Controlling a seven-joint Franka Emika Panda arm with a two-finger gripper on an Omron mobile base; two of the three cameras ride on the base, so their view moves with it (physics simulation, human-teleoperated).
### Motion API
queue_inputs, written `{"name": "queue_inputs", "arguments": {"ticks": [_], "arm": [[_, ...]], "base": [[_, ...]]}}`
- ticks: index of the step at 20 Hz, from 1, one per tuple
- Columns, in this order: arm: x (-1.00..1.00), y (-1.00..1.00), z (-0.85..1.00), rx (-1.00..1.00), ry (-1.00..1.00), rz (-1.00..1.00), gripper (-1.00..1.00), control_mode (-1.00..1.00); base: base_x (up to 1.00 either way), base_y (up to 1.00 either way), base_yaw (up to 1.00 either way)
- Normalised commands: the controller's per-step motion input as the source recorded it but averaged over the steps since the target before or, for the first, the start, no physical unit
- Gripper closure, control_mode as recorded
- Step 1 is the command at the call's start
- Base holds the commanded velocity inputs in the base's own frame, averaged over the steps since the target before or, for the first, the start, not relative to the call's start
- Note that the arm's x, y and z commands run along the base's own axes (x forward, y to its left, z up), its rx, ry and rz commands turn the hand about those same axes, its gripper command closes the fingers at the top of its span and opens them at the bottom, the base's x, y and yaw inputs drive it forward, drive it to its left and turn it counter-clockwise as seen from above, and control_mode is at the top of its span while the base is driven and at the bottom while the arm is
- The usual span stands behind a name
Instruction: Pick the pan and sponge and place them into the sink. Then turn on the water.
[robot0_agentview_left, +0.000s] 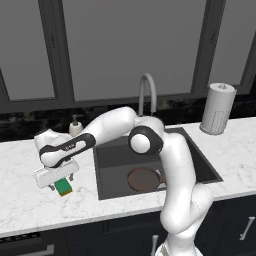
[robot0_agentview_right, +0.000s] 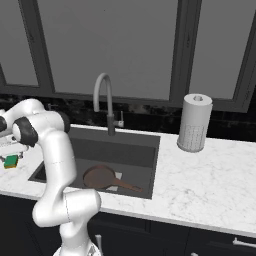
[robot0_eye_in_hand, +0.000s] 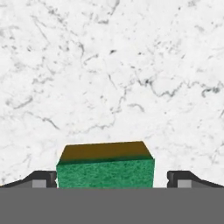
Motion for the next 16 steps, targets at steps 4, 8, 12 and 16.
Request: {"name": "queue_inputs", "arguments": {"ticks": [4, 8, 12, 16], "arm": [[0.0, 0.0, -0.3, 0.0, 0.0, -0.03, -1.0, -1.0], [0.0, 0.0, -0.28, 0.0, 0.0, -0.03, -1.0, -1.0], [-0.01, 0.0, -0.24, 0.0, 0.0, -0.02, 1.0, -1.0], [-0.21, -0.3, -0.14, 0.0, 0.0, -0.04, 1.0, -1.0]], "base": [[0.0, 0.0, 0.0], [0.0, 0.0, 0.0], [0.0, 0.0, 0.0], [0.0, 0.0, 0.0]]}}
